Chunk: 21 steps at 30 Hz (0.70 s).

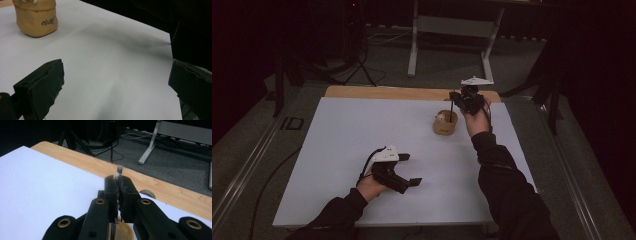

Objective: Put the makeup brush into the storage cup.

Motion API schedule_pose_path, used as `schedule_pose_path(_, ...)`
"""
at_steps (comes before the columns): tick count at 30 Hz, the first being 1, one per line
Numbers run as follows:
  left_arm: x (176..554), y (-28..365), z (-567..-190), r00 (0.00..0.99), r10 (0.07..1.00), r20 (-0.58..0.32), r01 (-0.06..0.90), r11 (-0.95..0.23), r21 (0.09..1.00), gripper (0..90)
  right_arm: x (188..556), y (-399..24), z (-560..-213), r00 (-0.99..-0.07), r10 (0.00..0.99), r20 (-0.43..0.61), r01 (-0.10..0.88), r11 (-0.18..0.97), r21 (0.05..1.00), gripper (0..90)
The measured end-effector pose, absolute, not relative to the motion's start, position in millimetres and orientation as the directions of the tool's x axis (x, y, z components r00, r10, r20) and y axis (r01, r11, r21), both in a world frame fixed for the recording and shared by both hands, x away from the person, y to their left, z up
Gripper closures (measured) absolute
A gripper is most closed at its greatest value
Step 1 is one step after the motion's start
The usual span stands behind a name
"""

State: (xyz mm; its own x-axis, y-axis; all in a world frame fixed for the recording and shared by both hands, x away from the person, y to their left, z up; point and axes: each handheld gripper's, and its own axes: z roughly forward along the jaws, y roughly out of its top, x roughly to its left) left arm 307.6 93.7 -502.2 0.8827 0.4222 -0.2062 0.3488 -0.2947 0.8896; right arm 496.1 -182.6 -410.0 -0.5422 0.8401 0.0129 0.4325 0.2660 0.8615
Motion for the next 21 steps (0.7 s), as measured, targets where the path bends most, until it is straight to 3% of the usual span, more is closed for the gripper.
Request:
schedule_pose_path(16, 308, 95, -502, 0.878, 0.424, -0.223, 0.360, -0.278, 0.891, 0.2, 502, -181, -423, -0.513, 0.857, 0.051, 0.504, 0.252, 0.826, 84.5)
schedule_pose_path(21, 309, 96, -502, 0.877, 0.428, -0.220, 0.359, -0.277, 0.891, 0.2, 501, -179, -421, -0.487, 0.872, 0.046, 0.519, 0.247, 0.819, 47.3)
